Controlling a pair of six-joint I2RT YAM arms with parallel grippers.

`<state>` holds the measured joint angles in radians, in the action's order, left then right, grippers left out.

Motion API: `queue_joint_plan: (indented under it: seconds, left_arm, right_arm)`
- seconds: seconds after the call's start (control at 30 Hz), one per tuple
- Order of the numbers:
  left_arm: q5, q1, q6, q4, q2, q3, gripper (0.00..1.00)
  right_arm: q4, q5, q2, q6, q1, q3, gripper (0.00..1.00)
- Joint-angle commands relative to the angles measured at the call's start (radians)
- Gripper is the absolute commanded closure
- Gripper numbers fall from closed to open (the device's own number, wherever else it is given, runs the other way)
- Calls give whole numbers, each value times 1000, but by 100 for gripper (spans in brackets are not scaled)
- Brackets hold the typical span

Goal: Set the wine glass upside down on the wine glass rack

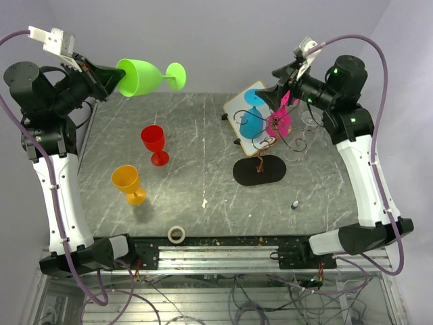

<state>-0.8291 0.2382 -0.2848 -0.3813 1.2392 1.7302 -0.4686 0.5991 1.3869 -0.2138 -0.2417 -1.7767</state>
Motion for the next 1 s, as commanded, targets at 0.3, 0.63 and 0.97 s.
queue_joint_plan:
  seconds: [0.3, 0.63, 0.97]
  left_arm:
    - [95, -292, -17, 54, -16, -31, 93]
    - [150, -338, 24, 62, -4, -50, 93]
    - [190, -375, 109, 36, -4, -47, 93]
  right_arm:
    - [329, 286, 118, 487, -110, 52, 24]
    - [373, 251, 149, 541, -161, 96, 34]
    - [351, 168, 186, 551, -189, 68, 47]
